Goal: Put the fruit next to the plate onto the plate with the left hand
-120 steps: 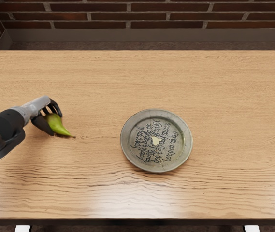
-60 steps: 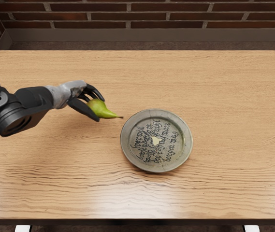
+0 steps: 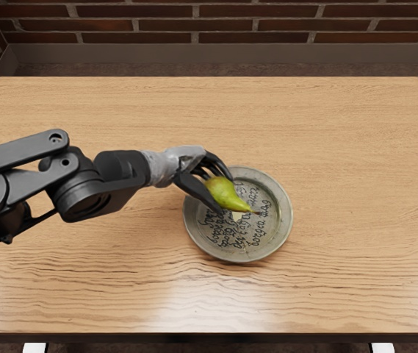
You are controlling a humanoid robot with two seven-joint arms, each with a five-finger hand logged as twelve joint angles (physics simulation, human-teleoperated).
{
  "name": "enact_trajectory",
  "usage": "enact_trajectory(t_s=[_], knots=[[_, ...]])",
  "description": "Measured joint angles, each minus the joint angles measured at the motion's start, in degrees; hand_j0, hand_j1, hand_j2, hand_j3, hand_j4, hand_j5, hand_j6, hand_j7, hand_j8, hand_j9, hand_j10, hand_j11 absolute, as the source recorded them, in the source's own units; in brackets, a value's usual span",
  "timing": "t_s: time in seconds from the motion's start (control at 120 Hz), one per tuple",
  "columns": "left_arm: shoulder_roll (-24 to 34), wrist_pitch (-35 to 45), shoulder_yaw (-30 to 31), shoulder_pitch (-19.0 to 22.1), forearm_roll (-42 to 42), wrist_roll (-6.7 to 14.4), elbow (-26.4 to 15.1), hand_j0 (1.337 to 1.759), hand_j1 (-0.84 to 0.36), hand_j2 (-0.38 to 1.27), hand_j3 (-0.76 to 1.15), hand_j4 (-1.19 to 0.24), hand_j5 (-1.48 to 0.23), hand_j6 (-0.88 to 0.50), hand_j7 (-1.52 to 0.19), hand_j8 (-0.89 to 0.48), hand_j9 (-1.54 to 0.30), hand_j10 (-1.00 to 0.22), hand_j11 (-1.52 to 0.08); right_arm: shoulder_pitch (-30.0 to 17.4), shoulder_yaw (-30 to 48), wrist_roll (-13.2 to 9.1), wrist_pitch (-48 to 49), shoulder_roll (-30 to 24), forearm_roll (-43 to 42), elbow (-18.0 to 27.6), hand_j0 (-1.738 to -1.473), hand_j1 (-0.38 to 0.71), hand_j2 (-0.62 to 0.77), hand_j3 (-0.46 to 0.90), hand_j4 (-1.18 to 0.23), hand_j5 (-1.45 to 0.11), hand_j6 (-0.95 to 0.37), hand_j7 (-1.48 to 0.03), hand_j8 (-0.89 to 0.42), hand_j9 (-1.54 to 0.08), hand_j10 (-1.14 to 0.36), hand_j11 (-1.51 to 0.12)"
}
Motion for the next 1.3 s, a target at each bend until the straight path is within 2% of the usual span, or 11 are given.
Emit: enact_trajectory(t_s=[0.025,0.142,0.217,0.358,0.417,0.533,0.583,0.708,0.933,1.075,1.3], knots=[[-0.01,0.02,0.04,-0.11,0.10,0.00,0.07,1.658,-0.30,0.36,0.00,-0.57,-0.81,-0.39,-0.79,-0.46,-0.80,-0.62,-0.80,0.00,0.00,0.00,0.00,0.00,0.00,0.00,-1.658,-0.35,0.00,0.00,0.00,0.00,0.00,0.00,0.00,0.00,0.00,0.00],[0.02,0.04,-0.43,-0.72,0.20,-0.01,0.31,1.658,-0.05,0.21,0.00,-0.34,-0.49,-0.25,-0.48,-0.28,-0.48,-0.37,-0.48,0.00,0.00,0.00,0.00,0.00,0.00,0.00,-1.658,-0.35,0.00,0.00,0.00,0.00,0.00,0.00,0.00,0.00,0.00,0.00],[1.57,-2.48,-3.29,-0.75,-3.19,-0.02,0.40,1.658,0.06,0.15,0.00,-0.25,-0.36,-0.18,-0.35,-0.21,-0.35,-0.27,-0.35,0.00,0.01,0.01,0.00,0.00,0.00,0.00,-1.658,-0.35,0.00,0.00,0.00,0.00,0.00,0.00,0.00,0.00,0.00,0.00],[11.13,-22.70,-11.34,2.02,-24.32,-0.02,1.46,1.658,0.18,0.08,0.00,-0.14,-0.20,-0.11,-0.20,-0.12,-0.20,-0.15,-0.20,0.00,0.00,0.00,0.00,0.00,0.00,0.00,-1.658,-0.35,0.00,0.00,0.00,0.00,0.00,0.00,0.00,0.00,0.00,0.00],[14.64,-30.09,-14.20,5.29,-31.12,-0.02,1.88,1.658,0.22,0.06,0.00,-0.12,-0.16,-0.09,-0.16,-0.10,-0.16,-0.12,-0.16,0.00,0.01,0.01,0.00,0.00,0.00,0.00,-1.658,-0.35,0.00,0.00,0.00,0.00,0.00,0.00,0.00,0.00,0.00,0.00],[19.27,-37.24,-20.32,13.88,-42.27,-0.02,4.45,1.658,0.26,0.04,0.00,-0.08,-0.11,-0.06,-0.10,-0.07,-0.11,-0.08,-0.11,0.00,0.00,0.00,0.00,0.00,0.00,0.00,-1.658,-0.35,0.00,0.00,0.00,0.00,0.00,0.00,0.00,0.00,0.00,0.00],[21.34,-38.56,-21.58,15.34,-46.33,-0.02,6.29,1.658,0.27,0.03,0.00,-0.07,-0.09,-0.05,-0.09,-0.06,-0.09,-0.07,-0.09,0.00,0.00,0.00,0.00,0.00,0.00,0.00,-1.658,-0.35,0.00,0.00,0.00,0.00,0.00,0.00,0.00,0.00,0.00,0.00],[27.52,-40.06,-22.96,16.90,-50.98,-0.02,8.93,1.658,0.29,0.02,0.00,-0.05,-0.06,-0.04,-0.06,-0.04,-0.06,-0.05,-0.06,0.00,0.00,0.00,0.00,0.00,0.00,0.00,-1.658,-0.35,0.00,0.00,0.00,0.00,0.00,0.00,0.00,0.00,0.00,0.00],[35.74,-40.66,-23.29,20.65,-52.72,-0.02,11.22,1.658,0.31,0.01,0.00,-0.03,-0.04,-0.03,-0.04,-0.03,-0.04,-0.03,-0.04,0.00,0.00,0.00,0.00,0.00,0.00,0.00,-1.658,-0.35,0.00,0.00,0.00,0.00,0.00,0.00,0.00,0.00,0.00,0.00],[36.89,-40.72,-23.07,20.93,-52.87,-0.02,15.78,1.658,0.31,0.01,0.00,-0.03,-0.04,-0.03,-0.04,-0.03,-0.04,-0.03,-0.04,0.01,0.01,0.00,0.00,0.00,0.00,0.00,-1.658,-0.35,0.00,0.00,0.00,0.00,0.00,0.00,0.00,0.00,0.00,0.00],[37.87,-40.75,-22.94,21.28,-52.89,-0.02,19.15,1.658,0.32,0.01,0.00,-0.02,-0.03,-0.02,-0.03,-0.02,-0.04,-0.02,-0.04,0.00,0.00,0.00,0.00,0.00,0.00,0.00,-1.658,-0.35,0.00,0.00,0.00,0.00,0.00,0.00,0.00,0.00,0.00,0.00]])
